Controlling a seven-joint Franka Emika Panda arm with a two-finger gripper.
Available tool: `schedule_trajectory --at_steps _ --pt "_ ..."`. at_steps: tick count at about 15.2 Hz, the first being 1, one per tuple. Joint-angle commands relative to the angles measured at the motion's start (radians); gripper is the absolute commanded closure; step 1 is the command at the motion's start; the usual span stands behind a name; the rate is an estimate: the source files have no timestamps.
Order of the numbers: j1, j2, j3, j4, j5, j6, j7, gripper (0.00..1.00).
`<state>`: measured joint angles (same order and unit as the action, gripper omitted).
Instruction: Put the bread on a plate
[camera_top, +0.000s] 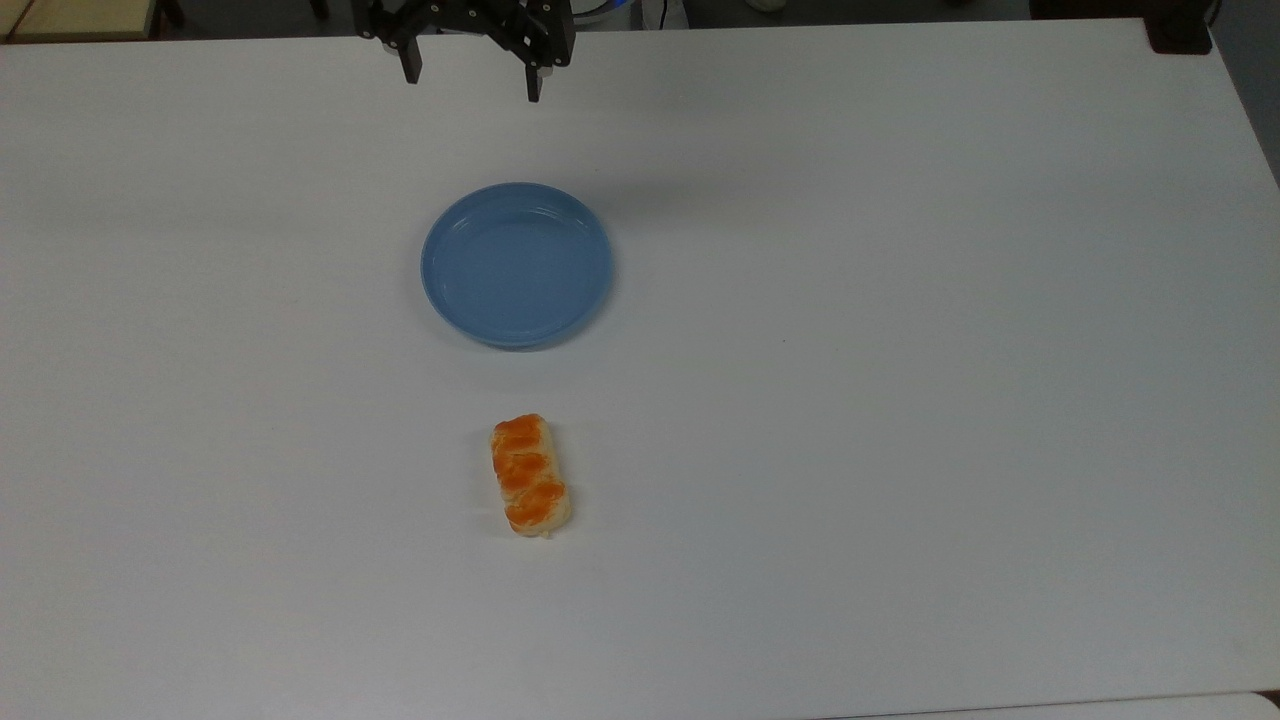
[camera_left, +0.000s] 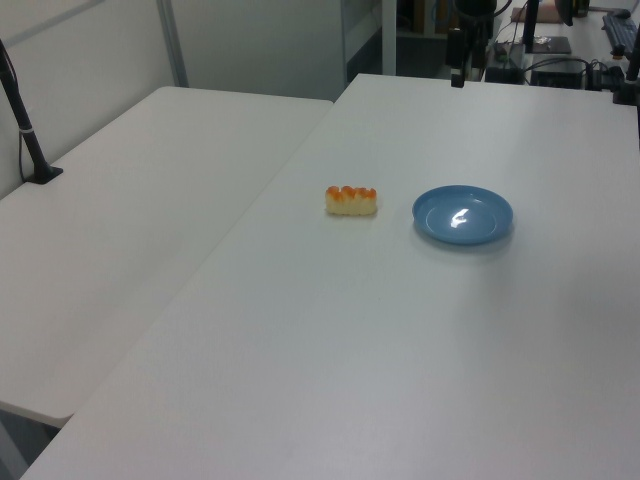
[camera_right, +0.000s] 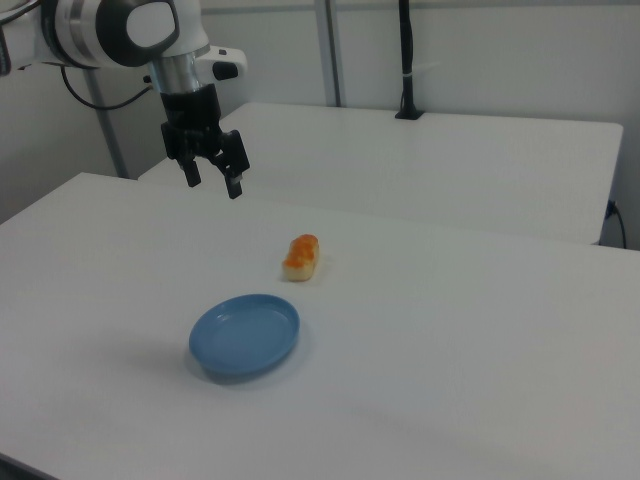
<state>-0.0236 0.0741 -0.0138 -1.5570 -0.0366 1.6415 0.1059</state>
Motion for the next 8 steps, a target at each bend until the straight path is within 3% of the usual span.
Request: schedule_trajectory --at_steps 1,8 --pt "-0.004 -0.017 -0.005 -0.029 -0.003 0.031 0.000 0.00" --pt "-0.004 -0.013 -0.003 -0.029 -0.003 0.031 -0.037 0.00"
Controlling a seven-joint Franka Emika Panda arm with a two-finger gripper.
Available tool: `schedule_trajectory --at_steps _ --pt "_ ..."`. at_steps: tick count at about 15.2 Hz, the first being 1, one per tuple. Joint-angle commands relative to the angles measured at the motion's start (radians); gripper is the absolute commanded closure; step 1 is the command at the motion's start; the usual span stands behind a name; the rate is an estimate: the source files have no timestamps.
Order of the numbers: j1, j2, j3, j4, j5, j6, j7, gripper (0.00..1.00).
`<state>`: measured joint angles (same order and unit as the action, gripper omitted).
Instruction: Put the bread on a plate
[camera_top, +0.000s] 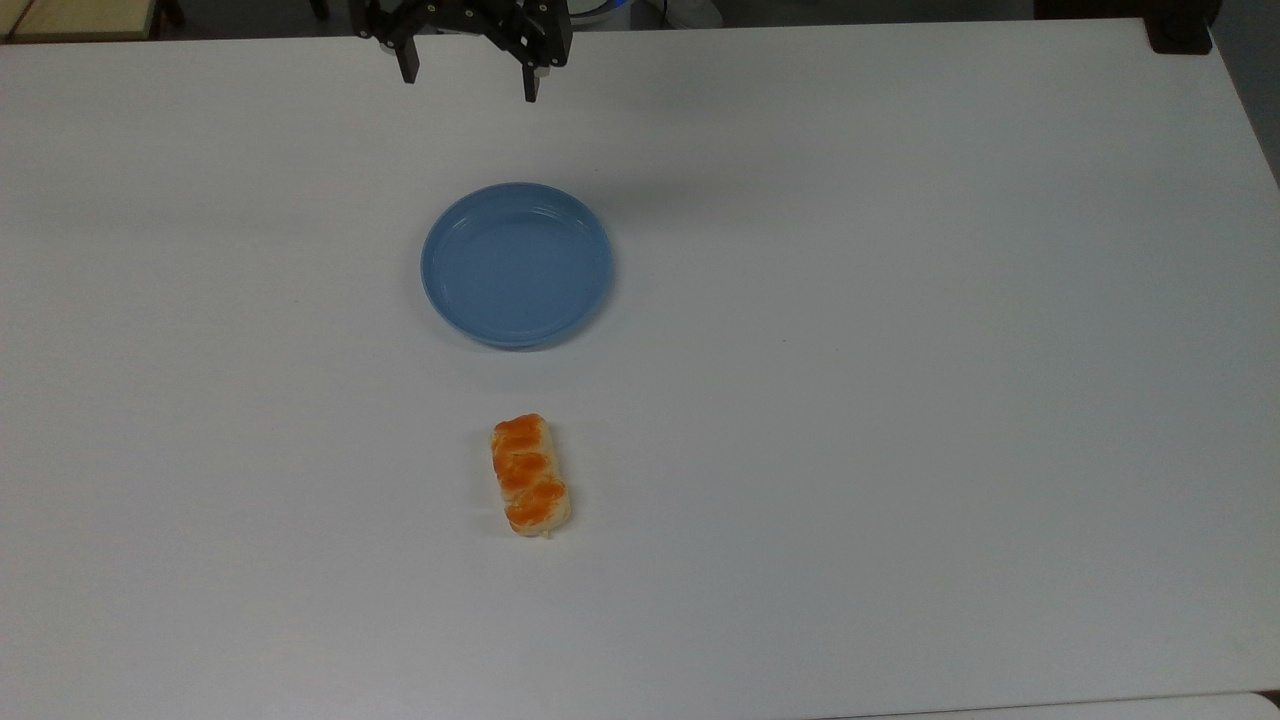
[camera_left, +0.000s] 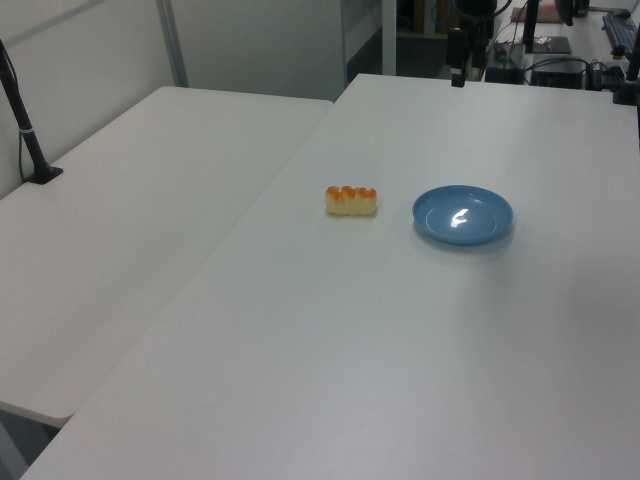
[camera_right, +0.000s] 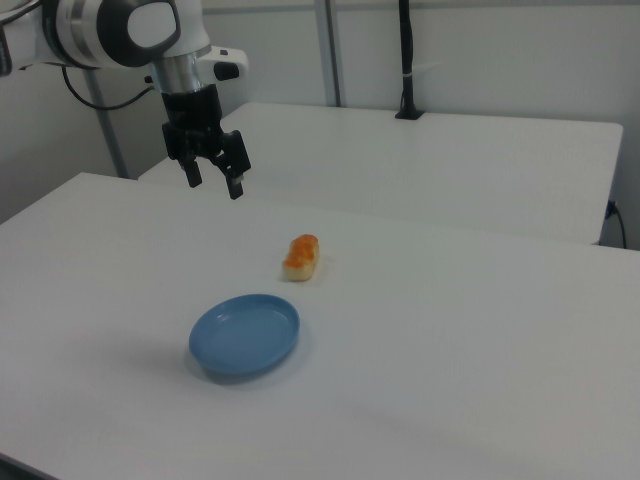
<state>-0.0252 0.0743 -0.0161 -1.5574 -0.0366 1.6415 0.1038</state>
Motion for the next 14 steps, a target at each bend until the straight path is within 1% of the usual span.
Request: schedule_trajectory --at_steps 1,5,9,12,14 --pt "-0.002 -0.011 -0.002 -0.029 -0.003 0.031 -0.048 0.00" --pt "-0.001 -0.005 -0.002 -0.027 -0.005 0.032 -0.055 0.00" --pt "-0.001 0.018 -0.002 -0.023 -0.006 0.066 -0.107 0.00" --pt "-0.001 0.074 -0.005 0.000 -0.008 0.110 -0.141 0.00" --pt "-0.001 0.113 -0.007 0.008 -0.008 0.153 -0.188 0.00"
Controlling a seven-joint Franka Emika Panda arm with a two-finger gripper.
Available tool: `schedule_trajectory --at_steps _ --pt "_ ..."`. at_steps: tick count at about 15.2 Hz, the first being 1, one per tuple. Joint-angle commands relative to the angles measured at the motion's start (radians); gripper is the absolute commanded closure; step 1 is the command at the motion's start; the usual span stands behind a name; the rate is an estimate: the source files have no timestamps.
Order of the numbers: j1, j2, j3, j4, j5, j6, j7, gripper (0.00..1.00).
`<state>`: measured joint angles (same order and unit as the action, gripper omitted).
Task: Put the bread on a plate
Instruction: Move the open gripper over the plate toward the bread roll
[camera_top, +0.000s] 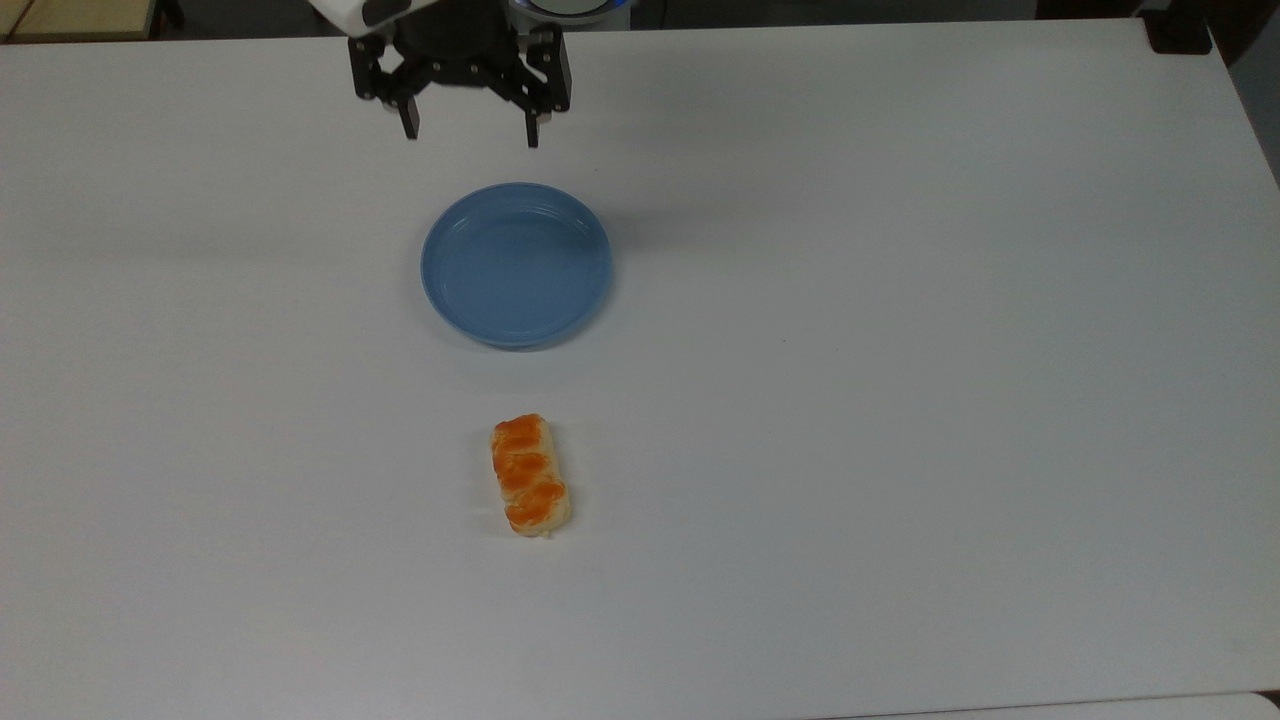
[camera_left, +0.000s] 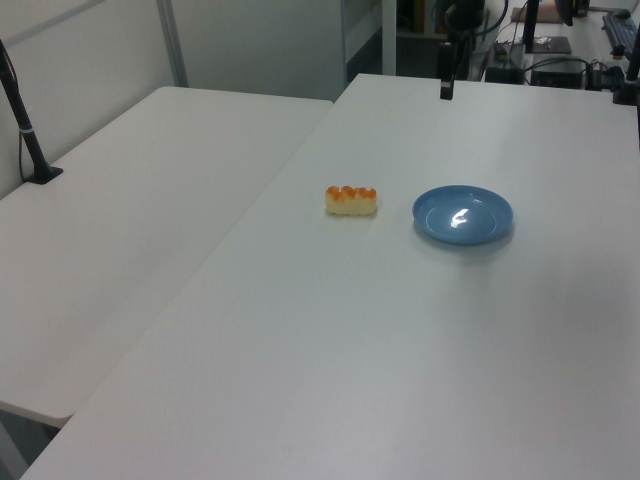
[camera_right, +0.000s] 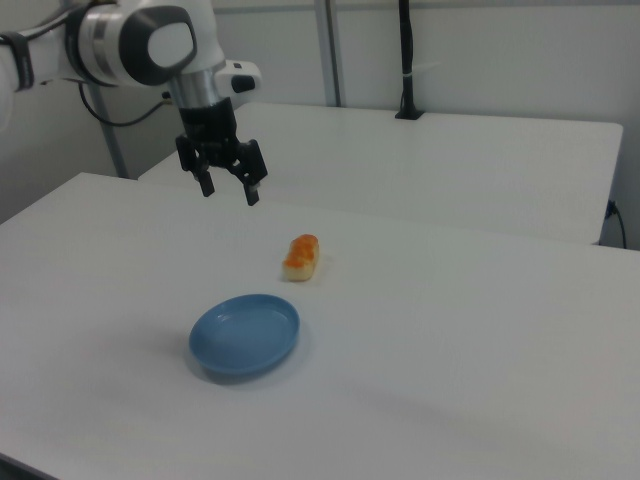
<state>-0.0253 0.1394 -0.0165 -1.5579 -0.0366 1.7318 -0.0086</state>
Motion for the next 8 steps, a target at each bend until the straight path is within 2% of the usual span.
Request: schedule_trajectory --at_steps 1,4,8 --pt "0.001 0.064 -0.011 0.009 -0.005 0.093 -0.100 0.00" --pt "0.011 0.123 -0.036 0.012 -0.003 0.190 -0.120 0.00" --pt "0.013 0.245 -0.037 0.108 0.003 0.253 -0.117 0.00"
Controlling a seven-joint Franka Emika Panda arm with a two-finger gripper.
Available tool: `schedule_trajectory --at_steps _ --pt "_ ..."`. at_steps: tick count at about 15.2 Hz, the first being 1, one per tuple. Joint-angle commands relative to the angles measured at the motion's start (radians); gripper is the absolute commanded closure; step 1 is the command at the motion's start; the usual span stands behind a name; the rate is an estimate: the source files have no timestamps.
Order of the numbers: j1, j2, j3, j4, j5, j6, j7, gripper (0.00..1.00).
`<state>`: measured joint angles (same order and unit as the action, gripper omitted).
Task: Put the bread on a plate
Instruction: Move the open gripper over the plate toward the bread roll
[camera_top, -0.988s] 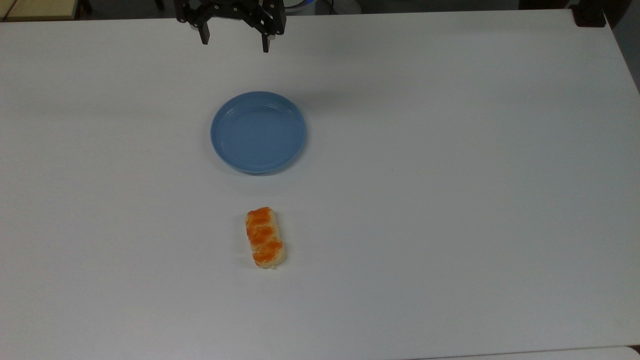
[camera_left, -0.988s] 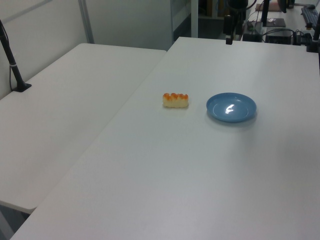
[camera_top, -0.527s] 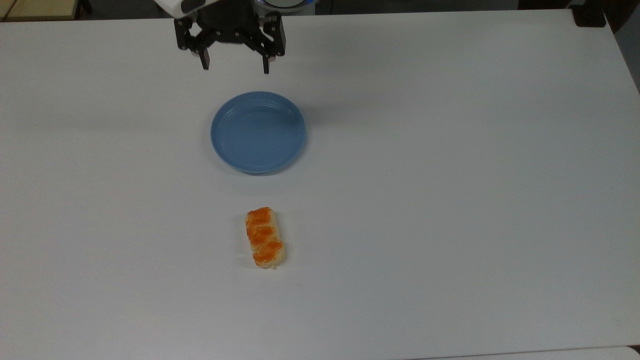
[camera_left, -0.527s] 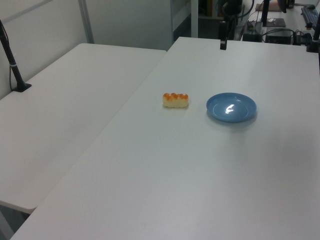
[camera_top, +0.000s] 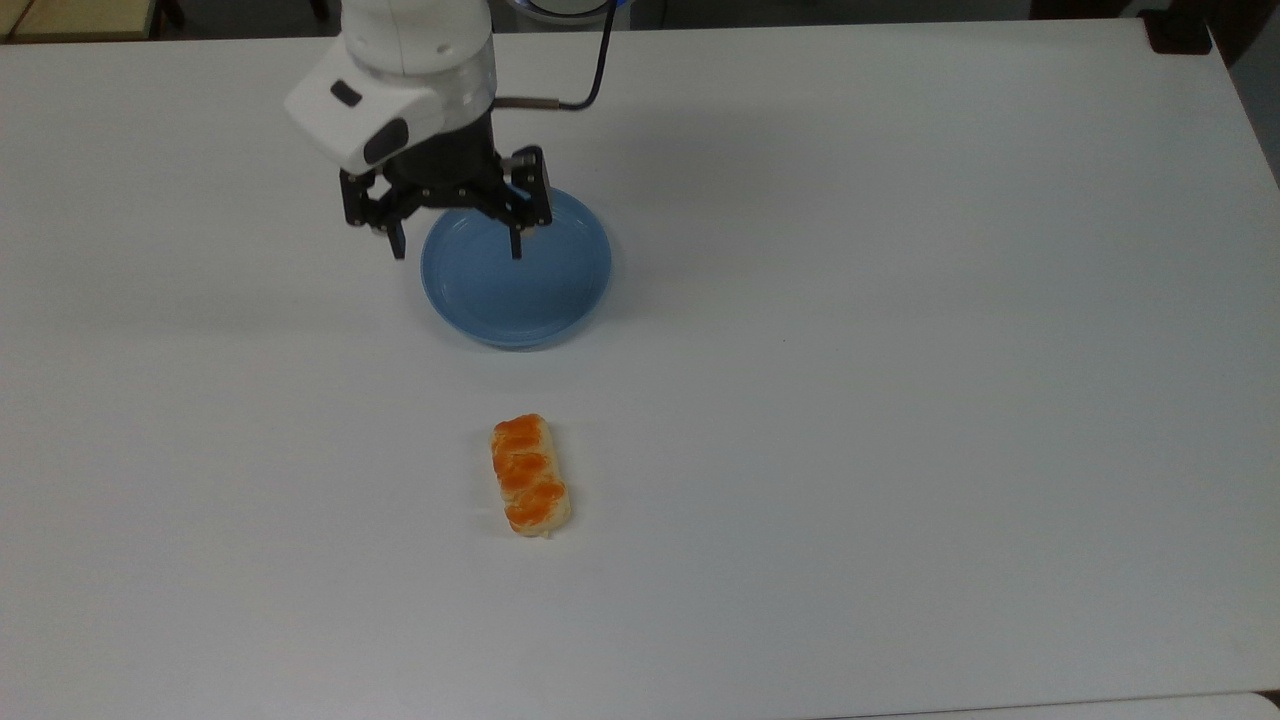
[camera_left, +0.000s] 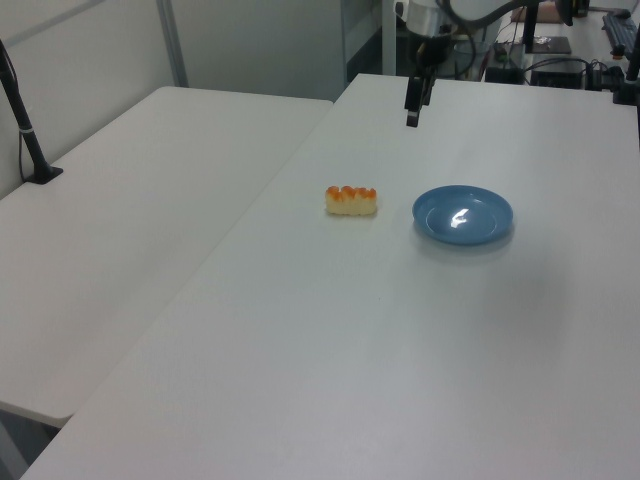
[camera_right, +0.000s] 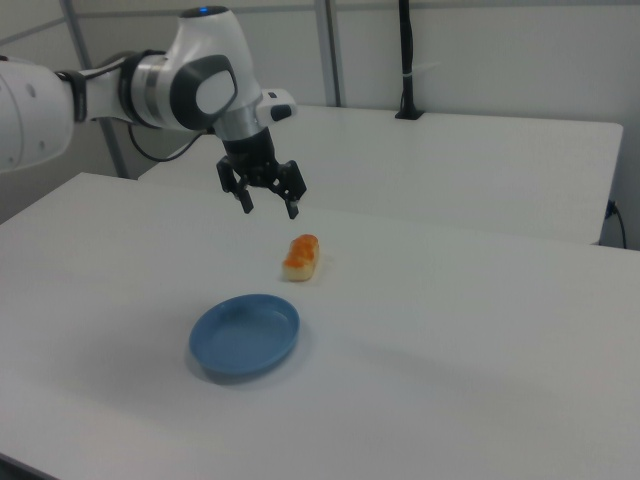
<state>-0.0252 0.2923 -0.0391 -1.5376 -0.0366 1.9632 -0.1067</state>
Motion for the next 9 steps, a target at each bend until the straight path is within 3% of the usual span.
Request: schedule_trajectory --at_steps 1,9 --pt "0.014 0.120 -0.015 0.117 0.004 0.028 -0.019 0.00" --pt "0.080 0.258 -0.036 0.172 0.001 0.149 0.013 0.00"
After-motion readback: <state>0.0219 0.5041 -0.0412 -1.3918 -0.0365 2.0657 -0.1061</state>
